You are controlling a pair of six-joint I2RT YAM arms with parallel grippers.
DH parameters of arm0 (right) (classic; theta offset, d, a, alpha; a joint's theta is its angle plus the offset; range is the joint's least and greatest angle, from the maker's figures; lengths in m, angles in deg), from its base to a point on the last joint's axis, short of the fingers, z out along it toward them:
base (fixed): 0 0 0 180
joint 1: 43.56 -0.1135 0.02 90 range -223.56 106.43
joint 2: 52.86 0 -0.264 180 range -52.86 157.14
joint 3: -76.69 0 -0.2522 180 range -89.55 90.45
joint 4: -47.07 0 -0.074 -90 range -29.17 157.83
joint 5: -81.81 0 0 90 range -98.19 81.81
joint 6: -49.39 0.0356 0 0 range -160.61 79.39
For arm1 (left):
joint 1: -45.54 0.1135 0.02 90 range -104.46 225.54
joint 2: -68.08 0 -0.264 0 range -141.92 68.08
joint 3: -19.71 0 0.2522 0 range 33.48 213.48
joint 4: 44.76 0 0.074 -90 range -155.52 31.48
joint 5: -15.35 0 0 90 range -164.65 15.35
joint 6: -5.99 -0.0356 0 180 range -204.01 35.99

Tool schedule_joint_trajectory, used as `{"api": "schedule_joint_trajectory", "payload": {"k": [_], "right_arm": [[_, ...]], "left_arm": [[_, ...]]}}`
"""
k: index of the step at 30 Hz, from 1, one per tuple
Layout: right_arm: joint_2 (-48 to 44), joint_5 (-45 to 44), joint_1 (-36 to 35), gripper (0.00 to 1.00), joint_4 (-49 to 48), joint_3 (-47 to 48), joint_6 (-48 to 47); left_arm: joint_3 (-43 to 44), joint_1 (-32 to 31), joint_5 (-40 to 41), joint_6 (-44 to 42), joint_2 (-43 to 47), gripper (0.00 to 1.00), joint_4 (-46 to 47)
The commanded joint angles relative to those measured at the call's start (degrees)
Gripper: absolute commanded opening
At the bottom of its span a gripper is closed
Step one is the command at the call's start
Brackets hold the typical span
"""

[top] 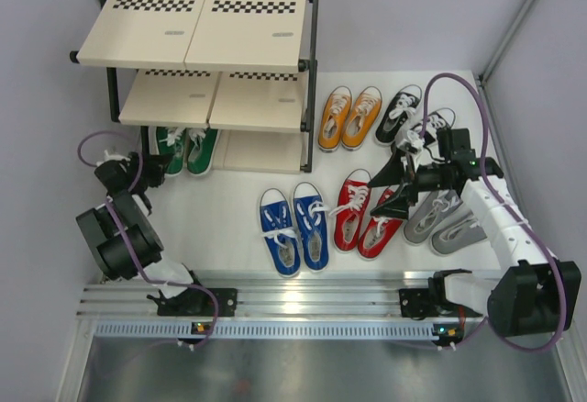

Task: Place and organize the shoes onto the shoe shelf
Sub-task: Place the shoe at the shoe shelf.

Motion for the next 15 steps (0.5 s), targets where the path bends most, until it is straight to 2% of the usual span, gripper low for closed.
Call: {"api": "schedule_joint_trajectory", "payload": {"k": [1, 6, 7, 10, 11, 15], "right_arm": [[0.21, 2.93, 1.21, 0.99, 0.92, 2.79, -3.54], [0.39, 2.93, 1.48, 0.99, 1.72, 2.88, -4.51], [0.39, 2.93, 1.48, 0.99, 1.72, 2.88, -4.6], [0.47, 2.84, 1.65, 1.0, 1.8, 2.79, -4.69], [0.47, 2.84, 1.65, 0.99, 1.8, 2.88, -4.69], [0.47, 2.84, 1.83, 1.0, 1.72, 2.88, -4.69]], "left_arm": [[5.01, -1.53, 0.04, -2.43, -1.96, 0.13, 5.19], [8.44, -2.85, 1.98, -3.83, -5.31, 0.3, 0.35], [8.97, -2.85, 3.2, -4.18, -5.49, 0.42, -3.4], [10.55, -2.85, 5.65, -6.64, -4.96, 0.57, -8.86], [10.91, -2.85, 6.71, -7.87, -4.09, 0.71, -10.45], [13.09, -2.85, 9.1, -9.81, -2.5, 0.82, -16.34]]}}
